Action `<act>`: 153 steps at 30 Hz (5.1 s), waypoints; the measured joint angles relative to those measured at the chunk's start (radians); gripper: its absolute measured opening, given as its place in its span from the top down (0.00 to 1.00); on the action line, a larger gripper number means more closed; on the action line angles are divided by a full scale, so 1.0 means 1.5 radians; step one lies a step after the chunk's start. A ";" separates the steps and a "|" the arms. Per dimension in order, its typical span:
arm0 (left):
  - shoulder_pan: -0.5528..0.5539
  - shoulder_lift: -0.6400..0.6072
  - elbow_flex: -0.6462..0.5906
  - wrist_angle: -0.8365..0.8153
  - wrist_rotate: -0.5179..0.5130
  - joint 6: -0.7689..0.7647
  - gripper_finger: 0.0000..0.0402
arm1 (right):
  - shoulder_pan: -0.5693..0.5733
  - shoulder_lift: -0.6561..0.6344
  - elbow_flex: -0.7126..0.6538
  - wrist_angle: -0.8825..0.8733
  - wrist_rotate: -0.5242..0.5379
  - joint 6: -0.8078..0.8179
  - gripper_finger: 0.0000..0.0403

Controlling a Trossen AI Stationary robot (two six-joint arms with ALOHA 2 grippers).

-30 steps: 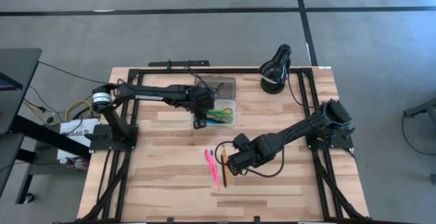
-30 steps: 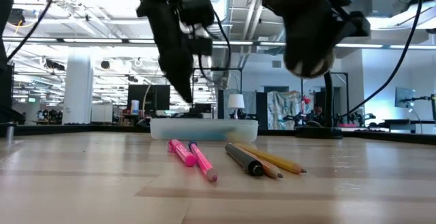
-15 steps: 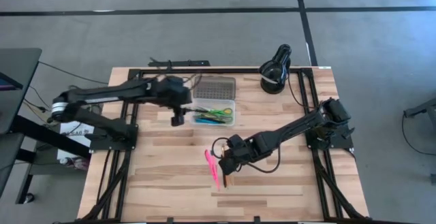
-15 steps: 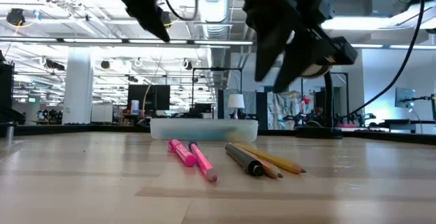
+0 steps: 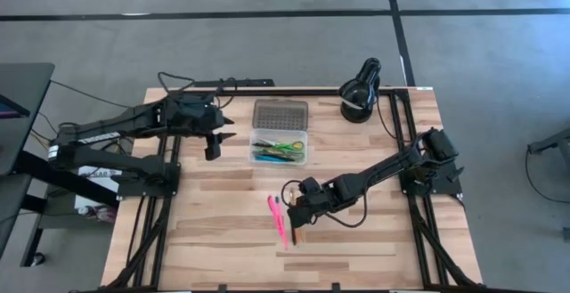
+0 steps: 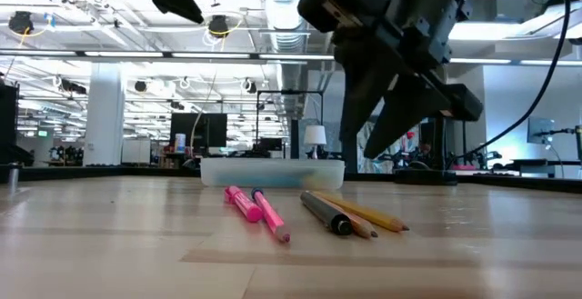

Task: Pick & place school supplies into a supply box
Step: Put the yellow pencil into the supply box

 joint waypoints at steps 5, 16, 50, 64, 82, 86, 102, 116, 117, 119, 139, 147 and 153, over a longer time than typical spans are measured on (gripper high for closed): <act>0.000 -0.006 -0.001 -0.006 -0.014 -0.006 0.60 | 0.001 0.035 -0.005 0.012 -0.004 -0.009 0.70; 0.000 -0.005 0.000 -0.008 -0.015 -0.018 0.60 | 0.001 0.078 0.009 0.033 -0.006 0.017 0.70; 0.000 -0.005 0.000 -0.017 -0.016 -0.026 0.60 | 0.006 0.117 0.036 -0.029 -0.002 0.065 0.75; 0.000 -0.005 0.000 -0.018 -0.017 -0.026 0.60 | 0.005 0.120 0.080 -0.162 -0.039 0.069 0.93; 0.000 -0.005 0.000 -0.018 -0.012 -0.026 0.60 | 0.005 0.121 0.093 -0.271 -0.094 0.070 0.81; 0.000 -0.005 0.000 -0.018 -0.012 -0.026 0.60 | 0.004 0.121 0.094 -0.285 -0.097 0.069 0.81; 0.000 -0.005 0.000 -0.015 -0.012 -0.027 0.60 | -0.008 0.121 0.093 -0.339 -0.103 0.033 0.83; 0.000 -0.005 0.000 -0.009 -0.012 -0.026 0.60 | -0.008 0.120 0.092 -0.350 -0.091 0.004 0.98; 0.000 -0.005 0.000 -0.008 -0.012 -0.026 0.60 | -0.008 0.120 0.092 -0.350 -0.091 0.004 0.97; 0.000 -0.005 0.000 -0.008 -0.012 -0.026 0.60 | -0.008 0.120 0.092 -0.349 -0.090 0.004 0.97; 0.000 -0.005 0.000 -0.008 -0.012 -0.027 0.60 | -0.007 0.120 0.093 -0.345 -0.086 -0.001 1.00; 0.000 -0.005 0.000 -0.008 -0.012 -0.027 0.60 | -0.007 0.114 0.092 -0.343 -0.086 -0.001 1.00; 0.000 -0.005 0.000 -0.008 -0.012 -0.027 0.60 | -0.007 0.103 0.098 -0.354 -0.074 -0.013 1.00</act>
